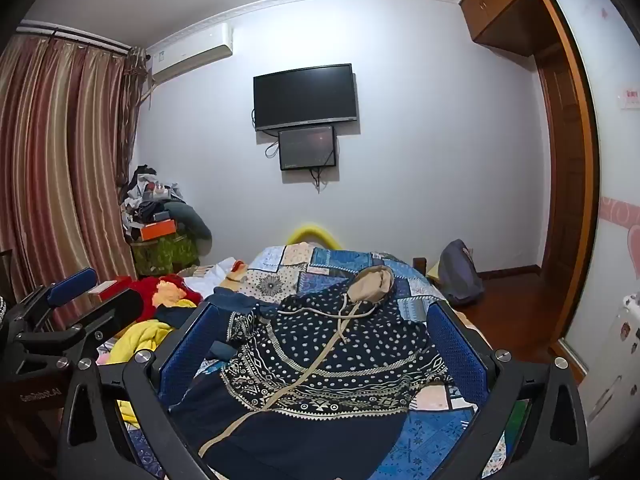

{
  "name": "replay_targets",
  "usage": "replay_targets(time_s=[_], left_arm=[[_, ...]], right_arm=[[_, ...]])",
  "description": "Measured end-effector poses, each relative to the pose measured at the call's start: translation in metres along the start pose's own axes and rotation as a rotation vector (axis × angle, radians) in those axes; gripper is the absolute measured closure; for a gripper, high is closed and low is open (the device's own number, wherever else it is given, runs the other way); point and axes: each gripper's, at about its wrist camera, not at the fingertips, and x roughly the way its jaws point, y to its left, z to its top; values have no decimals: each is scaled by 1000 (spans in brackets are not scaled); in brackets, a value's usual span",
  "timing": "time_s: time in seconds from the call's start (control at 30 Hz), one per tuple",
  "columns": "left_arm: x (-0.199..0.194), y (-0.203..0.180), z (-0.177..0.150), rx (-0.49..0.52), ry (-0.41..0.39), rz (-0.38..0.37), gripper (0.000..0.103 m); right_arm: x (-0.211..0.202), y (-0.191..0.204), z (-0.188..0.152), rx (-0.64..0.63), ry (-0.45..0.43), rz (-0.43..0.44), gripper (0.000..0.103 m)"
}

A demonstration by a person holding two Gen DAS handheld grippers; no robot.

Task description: Fold large clothes

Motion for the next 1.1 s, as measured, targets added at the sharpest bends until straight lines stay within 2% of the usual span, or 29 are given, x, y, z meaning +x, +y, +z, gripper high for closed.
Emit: replay_targets(time_s=[0.3, 1.1], left_arm=[[3, 4, -9, -12, -3, -17, 0], [7, 2, -5, -6, -13, -14, 0]], right_arm=[[3, 1, -1, 0, 8, 2, 0], [4, 0, -1, -5, 8, -5, 0]])
